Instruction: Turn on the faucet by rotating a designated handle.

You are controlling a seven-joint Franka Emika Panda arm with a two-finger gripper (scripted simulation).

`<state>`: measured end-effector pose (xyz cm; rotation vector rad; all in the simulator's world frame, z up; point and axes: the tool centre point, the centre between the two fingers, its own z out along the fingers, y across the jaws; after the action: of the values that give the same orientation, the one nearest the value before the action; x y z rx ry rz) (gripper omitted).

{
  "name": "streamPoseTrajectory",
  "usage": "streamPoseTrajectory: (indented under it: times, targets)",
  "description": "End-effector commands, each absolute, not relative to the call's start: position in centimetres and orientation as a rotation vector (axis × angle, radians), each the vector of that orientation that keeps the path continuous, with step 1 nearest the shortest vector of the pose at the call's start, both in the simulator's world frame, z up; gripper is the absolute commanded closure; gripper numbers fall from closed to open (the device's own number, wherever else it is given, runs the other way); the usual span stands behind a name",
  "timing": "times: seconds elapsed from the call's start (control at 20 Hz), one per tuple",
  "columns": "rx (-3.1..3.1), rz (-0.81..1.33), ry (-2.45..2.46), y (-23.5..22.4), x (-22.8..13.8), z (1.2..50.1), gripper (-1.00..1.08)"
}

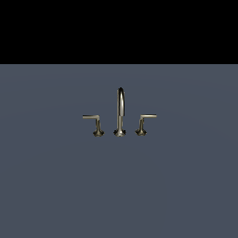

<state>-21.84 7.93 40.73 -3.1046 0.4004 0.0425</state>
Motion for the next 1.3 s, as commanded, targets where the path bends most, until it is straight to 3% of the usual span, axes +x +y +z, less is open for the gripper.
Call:
streamPoseTrajectory:
  times: [0.0, 1.25]
  targets:
    - [-3.092, 0.041, 0.485, 8.9, -21.0, 39.4, 1.08]
    - [-2.867, 0.030, 1.243, 15.3, -10.2, 26.7, 1.08]
